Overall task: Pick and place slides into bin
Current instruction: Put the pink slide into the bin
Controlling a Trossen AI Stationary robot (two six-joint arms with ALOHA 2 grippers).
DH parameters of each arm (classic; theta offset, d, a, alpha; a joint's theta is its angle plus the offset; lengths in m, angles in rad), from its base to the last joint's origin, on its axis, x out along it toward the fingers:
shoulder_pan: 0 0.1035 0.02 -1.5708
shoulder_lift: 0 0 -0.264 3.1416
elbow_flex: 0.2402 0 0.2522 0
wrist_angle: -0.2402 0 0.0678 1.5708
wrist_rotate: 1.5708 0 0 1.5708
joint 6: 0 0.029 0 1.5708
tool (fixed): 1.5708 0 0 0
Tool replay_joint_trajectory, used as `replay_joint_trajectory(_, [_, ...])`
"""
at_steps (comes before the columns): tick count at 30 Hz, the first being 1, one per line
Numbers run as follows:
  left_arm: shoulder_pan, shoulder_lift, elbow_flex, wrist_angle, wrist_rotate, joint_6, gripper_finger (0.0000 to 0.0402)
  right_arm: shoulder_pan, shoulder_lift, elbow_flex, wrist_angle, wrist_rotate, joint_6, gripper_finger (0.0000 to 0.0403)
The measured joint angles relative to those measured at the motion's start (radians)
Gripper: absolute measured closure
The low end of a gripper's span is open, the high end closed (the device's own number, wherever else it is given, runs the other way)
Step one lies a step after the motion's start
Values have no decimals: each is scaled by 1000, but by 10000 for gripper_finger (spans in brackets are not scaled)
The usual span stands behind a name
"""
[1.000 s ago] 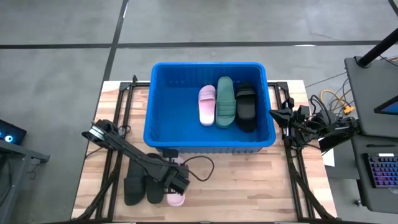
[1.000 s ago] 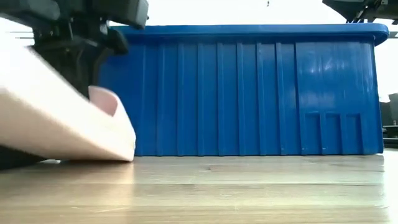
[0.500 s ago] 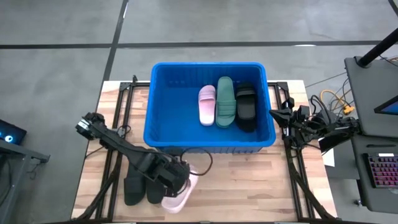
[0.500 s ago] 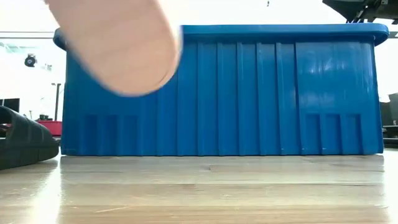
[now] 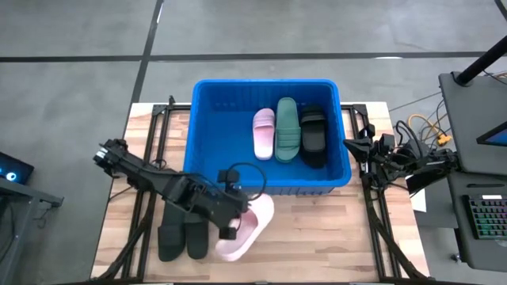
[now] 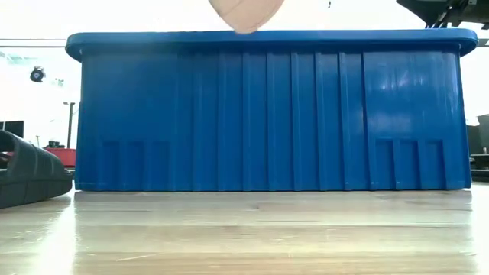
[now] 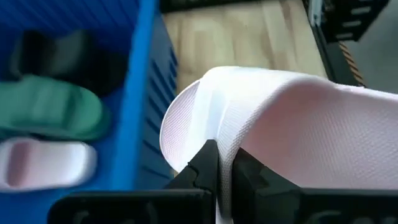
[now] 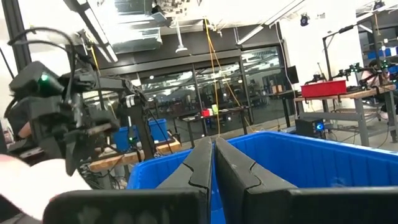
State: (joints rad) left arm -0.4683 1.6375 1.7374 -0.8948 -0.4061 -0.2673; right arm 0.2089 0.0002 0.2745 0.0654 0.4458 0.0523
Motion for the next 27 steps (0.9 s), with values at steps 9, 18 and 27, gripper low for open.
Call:
replay_joint_trajectory(9, [71,-6,104,-6,-51,125,402,0,0,0,2,0,0,394])
replay_joint_trajectory(18, [238,-49,161,-12,-227,231,401,0,0,0,3,0,0,394])
replay_joint_trajectory(27, [491,-55,156,-11,-243,347,401,0,0,0,10,0,-5,394])
